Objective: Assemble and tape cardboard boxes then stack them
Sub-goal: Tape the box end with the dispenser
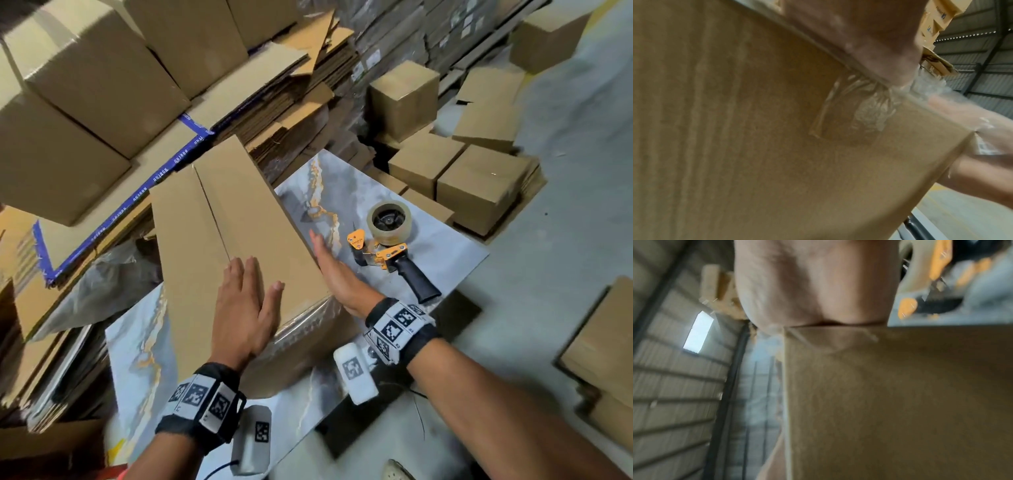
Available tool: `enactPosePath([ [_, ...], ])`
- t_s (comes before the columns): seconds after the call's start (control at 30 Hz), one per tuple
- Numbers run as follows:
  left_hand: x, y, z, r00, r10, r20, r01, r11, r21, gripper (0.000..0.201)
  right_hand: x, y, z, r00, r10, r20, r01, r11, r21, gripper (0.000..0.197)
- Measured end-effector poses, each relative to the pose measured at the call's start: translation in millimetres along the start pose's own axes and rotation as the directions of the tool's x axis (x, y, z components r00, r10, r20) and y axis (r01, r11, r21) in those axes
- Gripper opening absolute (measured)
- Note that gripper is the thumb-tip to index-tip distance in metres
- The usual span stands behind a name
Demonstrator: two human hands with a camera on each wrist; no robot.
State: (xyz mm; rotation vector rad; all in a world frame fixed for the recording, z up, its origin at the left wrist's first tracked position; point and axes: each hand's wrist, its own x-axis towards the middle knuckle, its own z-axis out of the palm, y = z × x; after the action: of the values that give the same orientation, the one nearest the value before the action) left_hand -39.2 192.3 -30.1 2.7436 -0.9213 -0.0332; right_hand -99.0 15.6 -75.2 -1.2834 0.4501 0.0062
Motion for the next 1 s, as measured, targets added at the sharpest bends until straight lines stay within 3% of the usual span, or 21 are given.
enactPosePath([
  [0.13,-1.2,-0.2,-2.1,1.000,-0.011,0.002,0.011,1.000,-0.019,0.072,1.1,15.8,-6.3,0.999,0.031,0.024,-0.029,0.997,-0.073,0.066],
  [0.23,-0.2,-0.9,-1.5,1.000,-0.010,-0.016,0.009,0.999,-0.048,0.068,-8.0,13.5,-14.7,0.971,-0.047,-0.236,0.018,0.992,-0.123,0.057],
  [0.33,1.6,-5.5,1.8,0.999,-0.033,-0.024,0.030,0.994,-0.107,0.072,-32.9,2.1,-8.1,0.854,-0.199,-0.481,0.124,0.975,-0.185,0.049],
  [0.4,3.4,-12.4,6.9,0.998,-0.049,-0.043,0.043,0.990,-0.136,0.075,-51.4,-0.8,11.0,0.842,-0.268,-0.468,0.087,0.924,-0.372,0.054],
  [0.5,5.8,-21.7,12.8,0.994,-0.052,-0.093,0.036,0.986,-0.164,0.072,-71.2,3.4,45.7,0.865,-0.277,-0.419,-0.014,0.821,-0.571,0.064],
  [0.57,6.0,-23.6,14.3,0.992,-0.061,-0.111,0.040,0.983,-0.181,0.071,-77.4,7.5,49.8,0.857,-0.310,-0.412,0.010,0.809,-0.588,0.066],
  [0.67,5.1,-20.1,12.5,0.990,-0.067,-0.128,0.044,0.984,-0.171,0.064,-78.4,1.4,33.1,0.861,-0.264,-0.435,0.040,0.888,-0.459,0.048],
  [0.77,3.2,-15.3,8.4,0.989,-0.086,-0.121,0.068,0.987,-0.143,0.053,-72.2,0.6,27.4,0.848,-0.265,-0.459,0.013,0.876,-0.482,0.034],
  [0.83,1.9,-14.1,6.1,0.988,-0.100,-0.118,0.082,0.986,-0.144,0.051,-70.9,2.9,34.4,0.836,-0.305,-0.457,0.000,0.832,-0.554,0.036],
  [0.93,2.7,-13.8,6.9,0.988,-0.092,-0.122,0.075,0.988,-0.132,0.050,-69.7,12.5,40.6,0.848,-0.344,-0.403,-0.016,0.743,-0.669,0.060],
  [1.0,4.2,-13.3,7.6,0.989,-0.096,-0.113,0.081,0.988,-0.128,0.050,-64.8,14.8,35.3,0.849,-0.334,-0.409,-0.012,0.762,-0.647,0.059],
])
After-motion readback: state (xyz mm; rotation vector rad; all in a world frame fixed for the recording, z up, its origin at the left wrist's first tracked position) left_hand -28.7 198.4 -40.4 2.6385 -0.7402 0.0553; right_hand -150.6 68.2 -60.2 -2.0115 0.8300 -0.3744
